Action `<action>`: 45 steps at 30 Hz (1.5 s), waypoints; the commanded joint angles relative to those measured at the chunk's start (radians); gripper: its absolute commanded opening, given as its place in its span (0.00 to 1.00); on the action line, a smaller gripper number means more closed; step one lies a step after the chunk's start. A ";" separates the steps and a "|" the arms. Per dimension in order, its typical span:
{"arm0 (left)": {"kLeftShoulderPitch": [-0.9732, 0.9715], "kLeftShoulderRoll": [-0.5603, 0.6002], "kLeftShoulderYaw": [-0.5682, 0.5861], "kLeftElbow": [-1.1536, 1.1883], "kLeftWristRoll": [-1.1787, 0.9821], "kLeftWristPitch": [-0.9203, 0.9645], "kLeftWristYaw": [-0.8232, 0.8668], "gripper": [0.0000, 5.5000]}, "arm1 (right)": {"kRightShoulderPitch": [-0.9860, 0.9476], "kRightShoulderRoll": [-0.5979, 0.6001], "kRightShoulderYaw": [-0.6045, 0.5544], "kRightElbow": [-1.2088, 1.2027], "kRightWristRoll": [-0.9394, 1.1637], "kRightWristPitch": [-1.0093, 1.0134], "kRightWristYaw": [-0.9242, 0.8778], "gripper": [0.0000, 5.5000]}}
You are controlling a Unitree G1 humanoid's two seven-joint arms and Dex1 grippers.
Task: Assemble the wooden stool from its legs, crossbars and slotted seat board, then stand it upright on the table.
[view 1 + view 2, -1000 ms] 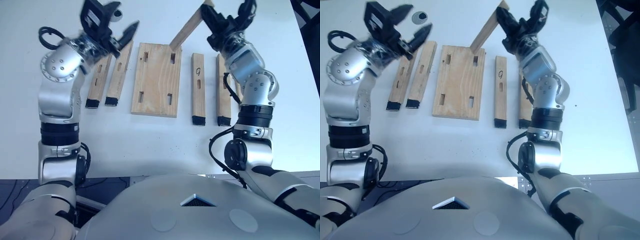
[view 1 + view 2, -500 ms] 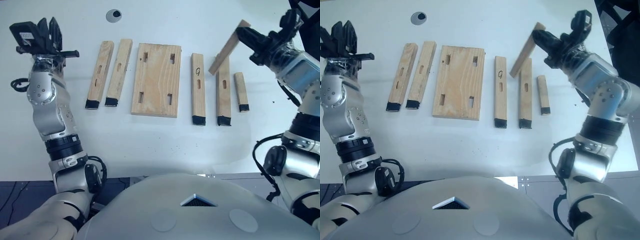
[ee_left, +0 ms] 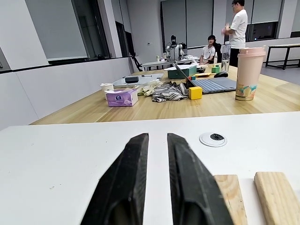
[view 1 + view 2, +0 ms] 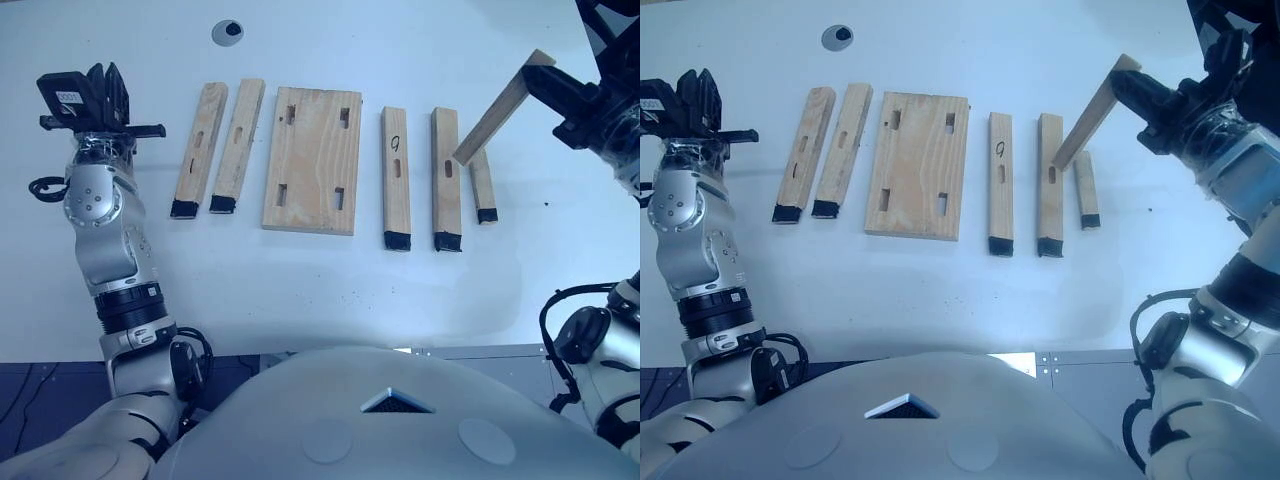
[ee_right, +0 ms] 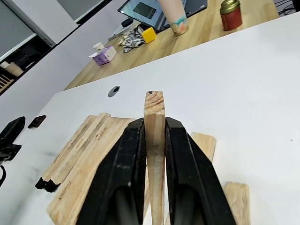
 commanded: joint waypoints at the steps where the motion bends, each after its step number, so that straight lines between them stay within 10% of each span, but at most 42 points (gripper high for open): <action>1: -0.012 0.014 -0.012 0.013 0.011 -0.012 -0.007 0.12 | 0.102 0.044 0.070 -0.030 -0.085 -0.086 -0.005 0.07; 45: -0.030 -0.031 -0.086 0.088 0.032 -0.073 0.004 0.12 | 0.203 0.334 0.089 0.056 -0.088 -0.477 -0.180 0.07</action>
